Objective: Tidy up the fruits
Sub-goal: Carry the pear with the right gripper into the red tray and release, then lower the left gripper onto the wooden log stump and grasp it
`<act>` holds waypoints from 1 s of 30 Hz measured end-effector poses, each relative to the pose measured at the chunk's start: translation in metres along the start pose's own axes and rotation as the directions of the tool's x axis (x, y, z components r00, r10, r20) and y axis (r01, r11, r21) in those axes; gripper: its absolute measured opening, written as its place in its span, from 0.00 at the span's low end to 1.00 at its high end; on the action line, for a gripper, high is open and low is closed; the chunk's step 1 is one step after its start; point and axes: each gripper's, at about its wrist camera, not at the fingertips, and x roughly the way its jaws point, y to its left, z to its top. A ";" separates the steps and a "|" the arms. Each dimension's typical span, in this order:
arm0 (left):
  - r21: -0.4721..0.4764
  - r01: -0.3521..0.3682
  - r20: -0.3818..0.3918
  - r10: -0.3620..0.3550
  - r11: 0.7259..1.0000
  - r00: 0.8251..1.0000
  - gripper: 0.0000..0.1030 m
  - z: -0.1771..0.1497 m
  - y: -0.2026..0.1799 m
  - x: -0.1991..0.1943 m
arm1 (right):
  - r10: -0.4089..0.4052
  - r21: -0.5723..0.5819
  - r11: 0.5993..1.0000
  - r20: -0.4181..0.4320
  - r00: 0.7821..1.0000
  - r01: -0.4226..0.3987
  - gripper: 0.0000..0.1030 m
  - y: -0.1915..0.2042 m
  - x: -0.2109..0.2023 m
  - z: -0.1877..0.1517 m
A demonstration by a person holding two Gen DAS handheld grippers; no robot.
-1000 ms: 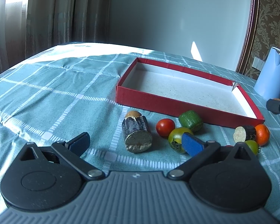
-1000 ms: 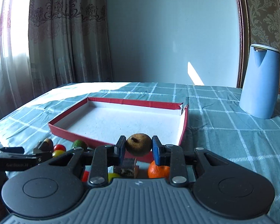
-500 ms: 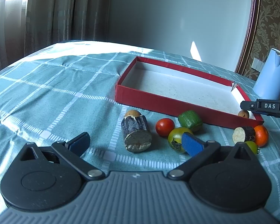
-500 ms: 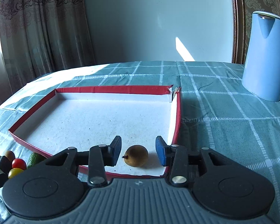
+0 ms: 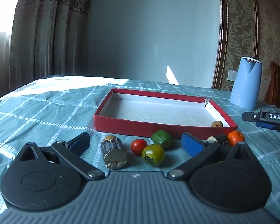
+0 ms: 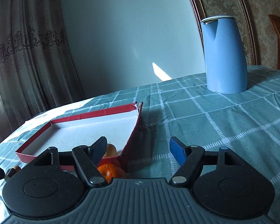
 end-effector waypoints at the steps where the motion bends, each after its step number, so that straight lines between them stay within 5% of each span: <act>1: 0.021 -0.015 0.019 0.015 1.000 1.000 1.00 -0.001 -0.004 -0.003 | 0.006 0.007 1.000 0.005 1.000 -0.006 0.72 -0.001 -0.001 0.000; 8: 0.135 -0.017 0.057 0.009 0.991 0.998 1.00 -0.005 -0.009 -0.020 | 0.031 0.045 0.999 -0.015 0.999 -0.030 0.73 -0.006 0.001 -0.001; 13: 0.061 -0.017 -0.045 0.020 0.998 0.999 1.00 -0.002 0.013 -0.007 | 0.052 0.044 0.998 -0.030 0.998 -0.051 0.78 -0.004 0.000 -0.003; 16: -0.028 -0.091 -0.196 0.083 0.995 0.977 0.87 0.002 0.029 0.018 | 0.054 0.031 0.998 -0.030 0.998 -0.053 0.78 -0.002 0.000 -0.004; 18: -0.100 -0.101 -0.279 0.070 0.990 0.958 0.65 0.000 0.041 0.034 | 0.055 0.032 0.998 -0.029 0.998 -0.054 0.78 -0.002 0.000 -0.004; 28: -0.106 -0.118 -0.275 0.085 0.987 0.958 0.64 0.003 0.038 0.049 | 0.055 0.035 0.998 -0.039 0.998 -0.053 0.78 -0.002 0.001 -0.004; 30: -0.105 -0.125 -0.277 0.091 0.987 0.956 0.50 0.003 0.037 0.050 | 0.055 0.038 0.998 -0.039 0.998 -0.053 0.78 -0.002 0.001 -0.004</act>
